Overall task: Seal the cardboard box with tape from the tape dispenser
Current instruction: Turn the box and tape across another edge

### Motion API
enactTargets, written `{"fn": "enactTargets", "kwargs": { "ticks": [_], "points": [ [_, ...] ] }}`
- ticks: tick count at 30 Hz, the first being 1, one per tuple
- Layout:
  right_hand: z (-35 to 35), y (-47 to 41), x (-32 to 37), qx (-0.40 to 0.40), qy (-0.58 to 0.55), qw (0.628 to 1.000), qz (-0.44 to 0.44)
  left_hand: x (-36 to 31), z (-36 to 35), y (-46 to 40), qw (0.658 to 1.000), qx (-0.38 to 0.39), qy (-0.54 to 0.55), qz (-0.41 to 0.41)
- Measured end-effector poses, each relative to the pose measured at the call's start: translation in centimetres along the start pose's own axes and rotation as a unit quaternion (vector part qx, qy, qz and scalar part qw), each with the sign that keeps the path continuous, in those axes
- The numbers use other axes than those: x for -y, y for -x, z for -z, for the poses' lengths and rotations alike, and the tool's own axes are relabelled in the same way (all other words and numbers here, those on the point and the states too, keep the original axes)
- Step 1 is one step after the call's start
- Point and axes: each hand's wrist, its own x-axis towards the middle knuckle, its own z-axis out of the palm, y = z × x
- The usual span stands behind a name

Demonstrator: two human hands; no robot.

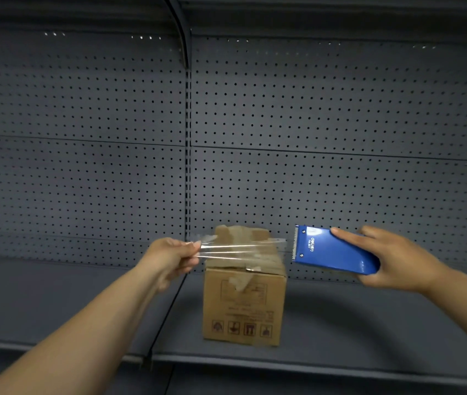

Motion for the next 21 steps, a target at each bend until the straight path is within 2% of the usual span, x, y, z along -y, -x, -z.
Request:
{"fn": "enactTargets", "kwargs": {
  "ticks": [14, 21],
  "points": [
    [-2.6, 1.6, -0.9, 0.041, -0.017, 0.999, -0.013, 1.9, -1.6, -0.6, 0.995, -0.024, -0.086, 0.048],
    [-3.0, 1.1, -0.9, 0.040, -0.021, 0.999, -0.011, 2.0, -1.2, -1.4, 0.989, 0.003, -0.084, 0.118]
  ]
}}
